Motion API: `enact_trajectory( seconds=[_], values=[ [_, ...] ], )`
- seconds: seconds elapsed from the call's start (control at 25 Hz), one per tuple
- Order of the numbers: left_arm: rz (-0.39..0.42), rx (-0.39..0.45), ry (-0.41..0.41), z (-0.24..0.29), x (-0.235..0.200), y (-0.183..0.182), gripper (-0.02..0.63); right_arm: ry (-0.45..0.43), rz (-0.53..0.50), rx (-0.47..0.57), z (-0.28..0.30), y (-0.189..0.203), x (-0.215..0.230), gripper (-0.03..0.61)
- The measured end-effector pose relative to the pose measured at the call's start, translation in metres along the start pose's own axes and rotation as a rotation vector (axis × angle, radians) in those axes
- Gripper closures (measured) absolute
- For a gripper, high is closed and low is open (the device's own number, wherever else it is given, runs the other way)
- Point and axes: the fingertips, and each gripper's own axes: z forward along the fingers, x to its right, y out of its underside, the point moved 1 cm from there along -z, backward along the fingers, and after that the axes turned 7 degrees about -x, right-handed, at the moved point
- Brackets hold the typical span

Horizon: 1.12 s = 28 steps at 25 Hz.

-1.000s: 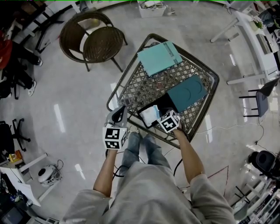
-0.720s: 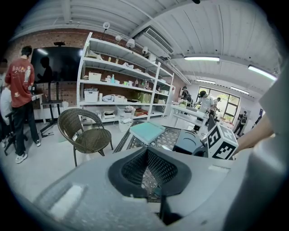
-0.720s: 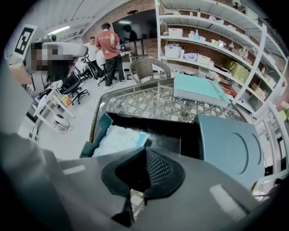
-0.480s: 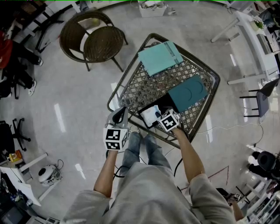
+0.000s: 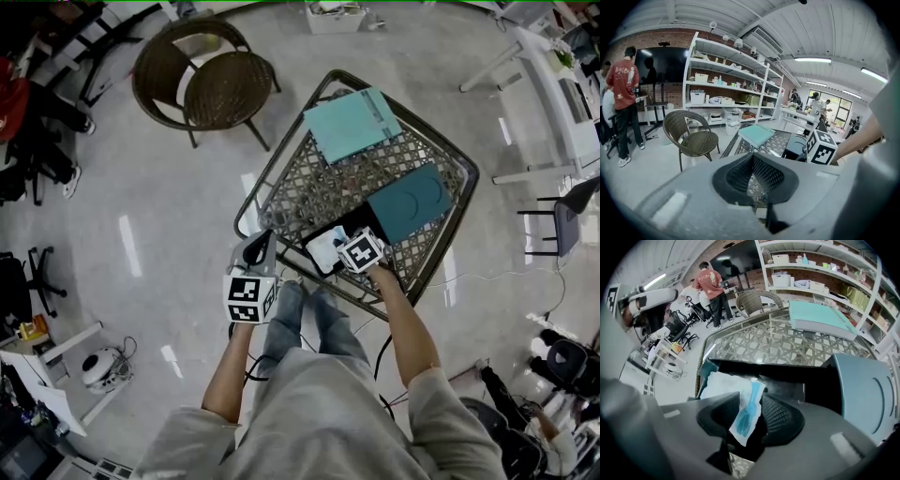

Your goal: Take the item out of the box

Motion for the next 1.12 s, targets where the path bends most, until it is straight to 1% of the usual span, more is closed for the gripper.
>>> enact_trajectory(
  seconds=[0.16,0.2,0.24,0.28,0.4,0.56,0.72,1.0,1.12],
  values=[
    [-0.001,-0.001,0.002,0.001,0.001,-0.001,0.607,-0.007,-0.029,-0.023,0.000,0.005,-0.002,0.469],
    [-0.001,-0.002,0.002,0.001,0.001,-0.001,0.607,-0.008,-0.027,-0.038,-0.001,0.009,-0.002,0.486],
    [-0.001,-0.003,0.001,0.001,0.000,-0.001,0.607,-0.007,-0.024,-0.047,-0.001,0.011,-0.003,0.525],
    [-0.002,-0.002,0.000,0.001,0.000,0.000,0.607,-0.006,-0.027,-0.044,-0.001,0.011,-0.004,0.546],
    [-0.001,-0.001,-0.004,0.000,-0.002,-0.001,0.607,-0.006,-0.061,0.009,-0.003,0.000,-0.010,0.566],
    [0.003,0.002,-0.003,-0.003,0.001,-0.003,0.607,0.009,-0.065,0.025,-0.010,0.000,-0.010,0.574],
    [0.010,0.008,0.003,-0.006,0.007,-0.006,0.607,0.030,-0.084,0.066,-0.020,-0.003,-0.010,0.577],
    [0.028,0.030,0.018,-0.010,0.018,-0.015,0.607,0.117,-0.074,0.157,-0.053,-0.001,-0.006,0.578],
    [0.040,0.038,0.024,-0.013,0.022,-0.022,0.607,0.164,-0.045,0.211,-0.071,0.001,-0.005,0.578]
  ],
)
